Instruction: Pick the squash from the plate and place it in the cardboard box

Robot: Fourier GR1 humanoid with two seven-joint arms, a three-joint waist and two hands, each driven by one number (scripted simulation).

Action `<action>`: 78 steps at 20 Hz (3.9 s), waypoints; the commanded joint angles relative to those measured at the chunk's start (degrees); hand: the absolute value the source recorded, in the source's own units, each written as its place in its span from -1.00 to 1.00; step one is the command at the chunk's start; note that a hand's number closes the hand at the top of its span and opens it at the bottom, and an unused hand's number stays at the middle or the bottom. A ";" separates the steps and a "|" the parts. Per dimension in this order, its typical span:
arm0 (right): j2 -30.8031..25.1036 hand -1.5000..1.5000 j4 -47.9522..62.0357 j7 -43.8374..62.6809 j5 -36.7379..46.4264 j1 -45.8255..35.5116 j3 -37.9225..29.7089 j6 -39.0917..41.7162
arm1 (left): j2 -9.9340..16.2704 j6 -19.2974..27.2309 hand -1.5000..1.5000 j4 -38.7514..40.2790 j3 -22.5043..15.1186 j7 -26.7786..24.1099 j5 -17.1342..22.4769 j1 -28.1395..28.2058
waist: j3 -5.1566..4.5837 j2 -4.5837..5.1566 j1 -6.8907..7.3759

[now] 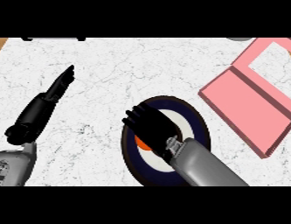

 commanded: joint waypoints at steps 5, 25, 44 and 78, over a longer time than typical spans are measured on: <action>2.10 1.00 8.60 -9.38 3.05 -2.70 0.07 -7.01 | -0.92 -0.83 0.00 -1.36 0.89 -0.37 -1.48 0.35 | 0.03 0.16 0.15; 2.90 1.00 6.24 18.29 -10.84 -1.59 -7.77 -27.15 | -2.27 -2.54 0.00 -0.22 1.70 1.74 -1.84 -2.89 | 0.07 0.27 1.53; -0.84 1.00 -17.16 45.29 -6.57 -9.64 -23.38 -25.93 | -1.28 -3.40 0.00 -0.87 3.34 -0.27 -2.96 1.73 | 0.04 -0.08 -0.69; -24.07 -1.00 5.41 9.95 -32.16 -1.57 -49.22 -1.87 | -2.09 -5.52 0.00 -2.52 5.81 0.82 -2.08 1.72 | 0.06 0.01 -0.11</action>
